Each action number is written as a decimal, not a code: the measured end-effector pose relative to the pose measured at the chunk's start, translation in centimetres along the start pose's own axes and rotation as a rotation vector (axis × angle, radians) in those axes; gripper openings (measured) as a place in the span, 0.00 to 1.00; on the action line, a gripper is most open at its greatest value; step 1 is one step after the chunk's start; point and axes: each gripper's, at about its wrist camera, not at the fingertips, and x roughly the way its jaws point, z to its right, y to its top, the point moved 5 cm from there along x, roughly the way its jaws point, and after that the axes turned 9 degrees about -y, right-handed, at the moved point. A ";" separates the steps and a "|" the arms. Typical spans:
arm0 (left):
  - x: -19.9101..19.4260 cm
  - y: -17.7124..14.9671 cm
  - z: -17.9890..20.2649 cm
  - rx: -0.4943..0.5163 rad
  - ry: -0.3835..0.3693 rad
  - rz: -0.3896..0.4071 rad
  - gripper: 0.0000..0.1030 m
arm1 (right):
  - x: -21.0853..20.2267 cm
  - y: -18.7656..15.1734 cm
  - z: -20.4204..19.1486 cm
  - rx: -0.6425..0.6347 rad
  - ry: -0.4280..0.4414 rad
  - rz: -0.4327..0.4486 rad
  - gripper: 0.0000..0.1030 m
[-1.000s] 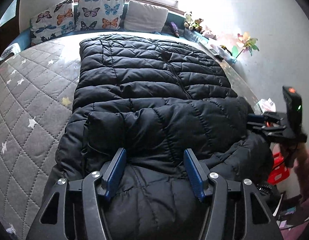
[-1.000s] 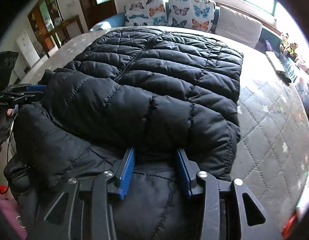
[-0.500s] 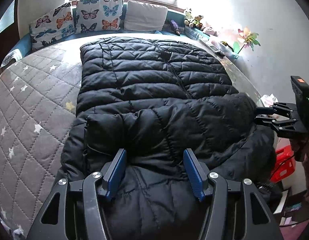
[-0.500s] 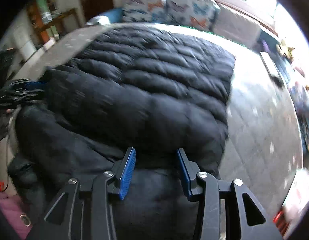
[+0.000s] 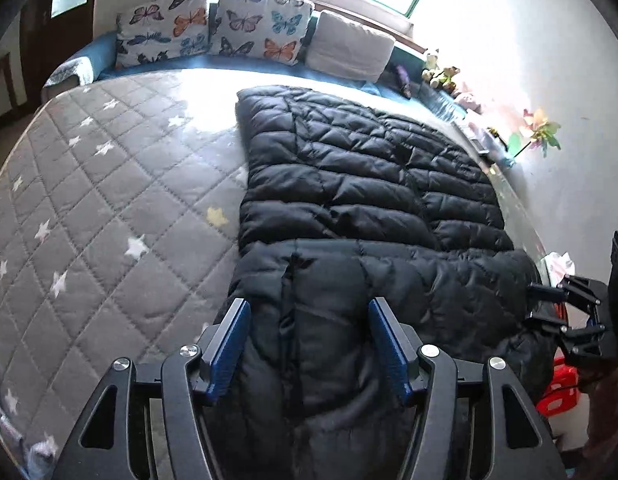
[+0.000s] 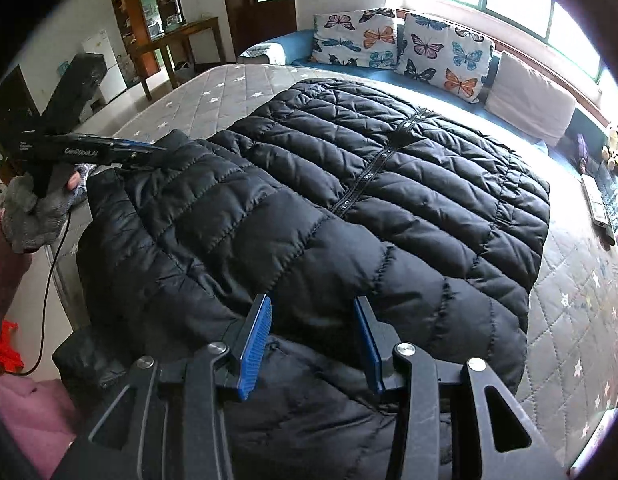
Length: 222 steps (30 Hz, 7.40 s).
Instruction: Fold large clothes
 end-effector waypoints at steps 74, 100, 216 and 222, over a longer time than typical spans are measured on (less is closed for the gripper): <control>-7.7 -12.4 -1.0 -0.124 -0.014 -0.056 0.65 | -3.5 -15.1 -9.6 -0.709 -0.159 0.206 0.63; -13.7 -18.2 2.7 -0.240 -0.214 0.053 0.20 | -12.2 -10.8 -8.9 -0.310 -0.016 0.312 0.16; 5.1 15.5 3.8 -0.173 -0.289 -0.031 0.26 | 3.6 6.6 11.2 0.102 0.037 -0.086 0.38; 4.5 9.8 4.7 -0.104 -0.232 -0.079 0.26 | 3.7 5.1 7.9 0.056 0.067 -0.092 0.44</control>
